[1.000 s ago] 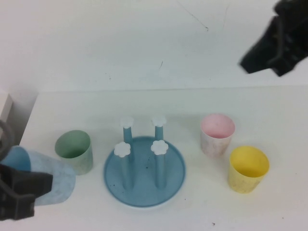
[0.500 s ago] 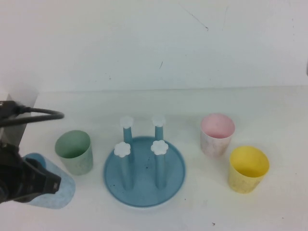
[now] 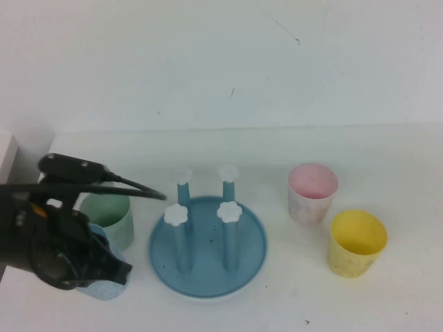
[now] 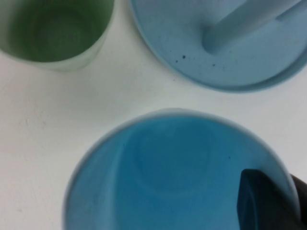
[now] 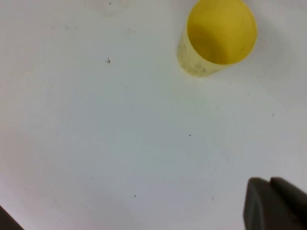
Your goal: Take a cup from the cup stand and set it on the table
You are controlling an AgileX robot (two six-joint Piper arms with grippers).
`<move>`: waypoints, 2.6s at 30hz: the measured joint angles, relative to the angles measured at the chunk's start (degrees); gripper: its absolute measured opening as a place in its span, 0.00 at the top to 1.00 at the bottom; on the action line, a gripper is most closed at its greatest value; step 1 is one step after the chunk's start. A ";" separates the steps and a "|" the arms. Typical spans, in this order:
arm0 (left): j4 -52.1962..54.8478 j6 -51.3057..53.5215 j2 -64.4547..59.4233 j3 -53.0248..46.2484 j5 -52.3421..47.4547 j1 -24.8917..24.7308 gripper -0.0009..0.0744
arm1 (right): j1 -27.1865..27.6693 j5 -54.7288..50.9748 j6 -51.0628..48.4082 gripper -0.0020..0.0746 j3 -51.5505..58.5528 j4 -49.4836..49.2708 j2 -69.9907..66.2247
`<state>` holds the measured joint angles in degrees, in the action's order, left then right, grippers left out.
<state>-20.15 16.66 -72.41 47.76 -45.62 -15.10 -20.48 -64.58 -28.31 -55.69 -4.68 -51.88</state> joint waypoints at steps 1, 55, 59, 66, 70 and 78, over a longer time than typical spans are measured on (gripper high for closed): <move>0.77 -0.09 -1.08 0.00 0.53 -0.35 0.98 | 0.00 0.50 0.04 0.97 0.70 0.00 1.12; 3.78 -4.60 28.44 0.94 4.44 -1.58 0.99 | 0.00 20.20 3.39 0.97 32.04 -2.54 40.62; 3.78 -4.60 34.92 0.94 4.44 -1.58 0.99 | 0.00 19.93 3.39 0.97 32.39 -3.01 40.62; 2.48 -5.43 42.61 0.94 4.19 -1.58 0.99 | 0.00 19.93 3.39 0.97 32.53 -4.19 40.62; 0.39 -6.32 44.11 0.94 3.97 -1.58 0.99 | 0.00 19.93 3.52 0.97 32.53 -4.47 40.62; -0.11 -6.32 44.55 0.94 3.68 -1.58 0.99 | 0.00 19.93 3.52 0.97 32.53 -4.47 40.62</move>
<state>-20.26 10.35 -27.86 48.70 -41.94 -16.68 -20.48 -44.65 -24.79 -23.16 -9.15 -11.26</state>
